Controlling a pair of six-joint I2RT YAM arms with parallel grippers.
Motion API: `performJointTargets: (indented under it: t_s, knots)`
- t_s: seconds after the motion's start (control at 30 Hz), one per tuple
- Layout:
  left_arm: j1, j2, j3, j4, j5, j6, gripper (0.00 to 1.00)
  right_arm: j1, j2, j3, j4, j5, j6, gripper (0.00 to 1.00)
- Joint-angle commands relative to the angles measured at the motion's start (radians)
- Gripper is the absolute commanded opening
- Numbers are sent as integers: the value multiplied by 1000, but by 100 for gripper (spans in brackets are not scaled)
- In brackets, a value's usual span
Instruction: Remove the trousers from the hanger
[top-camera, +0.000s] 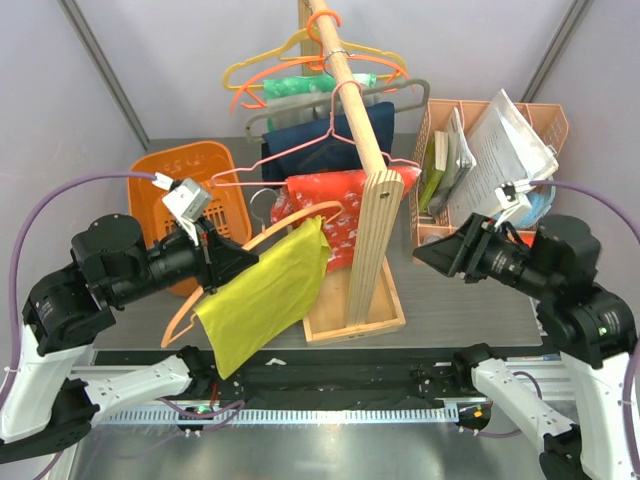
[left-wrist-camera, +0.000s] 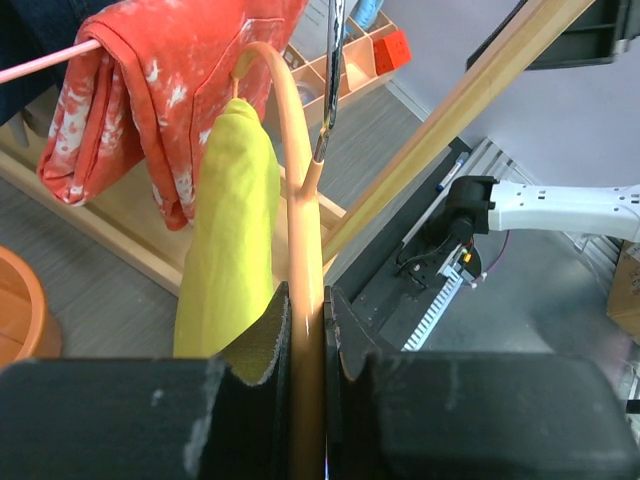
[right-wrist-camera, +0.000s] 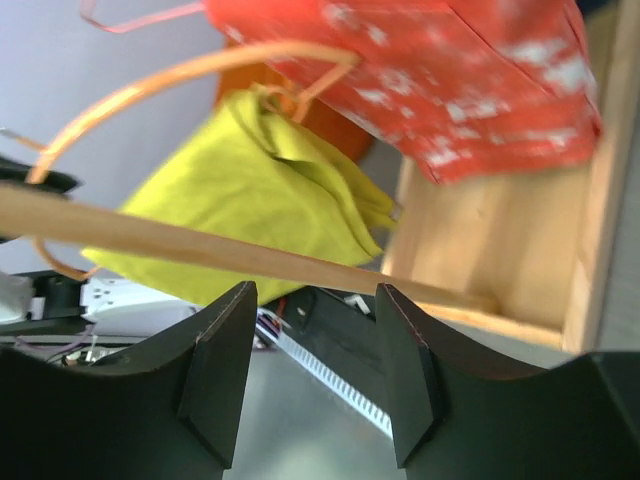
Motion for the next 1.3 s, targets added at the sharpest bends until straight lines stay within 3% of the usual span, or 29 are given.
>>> performJointTargets:
  t_s: [0.0, 0.33, 0.53, 0.67, 0.77, 0.8, 0.87, 0.9, 0.97, 1.1, 1.17, 1.27]
  knots:
    - [1, -18, 7, 135, -10, -1, 0, 1, 16, -17, -110, 48, -47, 57]
    - [1, -36, -14, 118, -16, 25, 0, 3, -174, -504, -139, -13, -36, 57]
    - [1, -41, -36, 141, -12, 30, 0, 3, -182, -673, -47, -68, -2, 57]
    - [1, -39, -45, 147, -4, 30, 0, 79, -121, -729, 17, 1, 14, 56]
    - [3, -42, -48, 144, -7, 34, 0, 261, -58, -790, 106, 117, 106, 57]
    - [1, -44, -48, 144, -10, 39, 0, 405, -40, -810, 138, 148, 184, 57]
    - [1, -41, -48, 140, -9, 44, 0, 565, 6, -848, 244, 264, 278, 59]
    - [3, -41, -48, 136, -10, 42, 0, 740, 29, -847, 253, 318, 379, 60]
    - [1, -45, -60, 139, 2, 37, 0, 873, 22, -827, 228, 501, 473, 62]
    - [1, -64, -80, 133, 7, 40, 0, 1134, -96, -882, 279, 710, 698, 60]
    - [1, -64, -67, 106, 8, 44, 0, 1306, -43, -885, 356, 787, 748, 59]
    - [3, -84, -56, 89, -1, 39, 0, 1580, 210, -699, 279, 1045, 745, 64]
